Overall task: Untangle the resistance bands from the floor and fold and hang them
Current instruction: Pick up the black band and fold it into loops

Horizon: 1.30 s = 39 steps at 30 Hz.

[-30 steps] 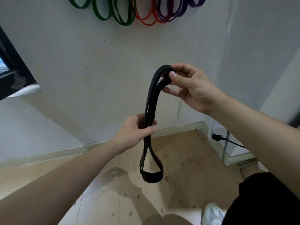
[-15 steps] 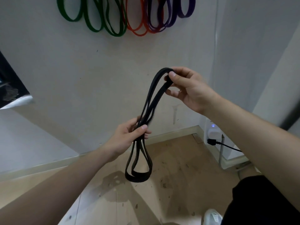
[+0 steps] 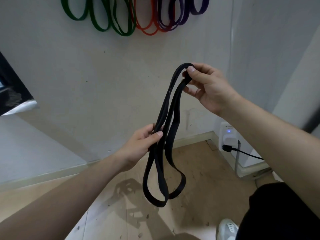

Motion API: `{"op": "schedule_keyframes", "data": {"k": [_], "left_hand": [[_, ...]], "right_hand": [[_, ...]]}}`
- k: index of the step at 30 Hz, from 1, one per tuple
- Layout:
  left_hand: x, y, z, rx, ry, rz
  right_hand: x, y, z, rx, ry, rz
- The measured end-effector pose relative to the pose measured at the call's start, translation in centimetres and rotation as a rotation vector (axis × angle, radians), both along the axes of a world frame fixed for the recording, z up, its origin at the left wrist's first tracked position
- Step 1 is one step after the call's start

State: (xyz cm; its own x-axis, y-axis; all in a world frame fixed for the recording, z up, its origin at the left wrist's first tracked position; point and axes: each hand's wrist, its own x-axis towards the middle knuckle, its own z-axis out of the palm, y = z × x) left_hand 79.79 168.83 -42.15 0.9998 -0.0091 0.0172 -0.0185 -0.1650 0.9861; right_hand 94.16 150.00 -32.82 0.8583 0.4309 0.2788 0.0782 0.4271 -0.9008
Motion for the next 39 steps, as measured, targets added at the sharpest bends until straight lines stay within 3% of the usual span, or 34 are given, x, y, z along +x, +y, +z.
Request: {"op": "schedule_keyframes", "data": {"k": [7,16,19,23,25,32,39], "left_hand": [[-0.1,-0.9,0.0,0.039,-0.089,0.000],[0.1,0.3,0.9,0.158,-0.234,0.325],[-0.1,1.2,1.6,0.160,-0.278,0.343],[-0.5,1.7,2.2,0.184,-0.281,0.283],[-0.5,1.9,2.6,0.198,-0.281,0.246],[-0.7,2.6,3.1,0.345,-0.274,0.155],[-1.3,3.5,3.3,0.329,-0.254,0.197]], "right_hand": [[0.5,-0.6,0.1,0.032,0.030,-0.002],[3.3,-2.4,-2.8,-0.090,0.178,0.026],[4.2,-3.5,-4.8,-0.352,0.152,0.135],[4.1,-3.9,-6.2,-0.976,-0.175,0.256],[3.2,-3.2,-5.5,-1.100,-0.327,0.339],[-3.1,2.8,-4.2,-0.953,-0.568,0.439],[-3.7,4.2,-4.5,-0.890,-0.518,0.379]]}}
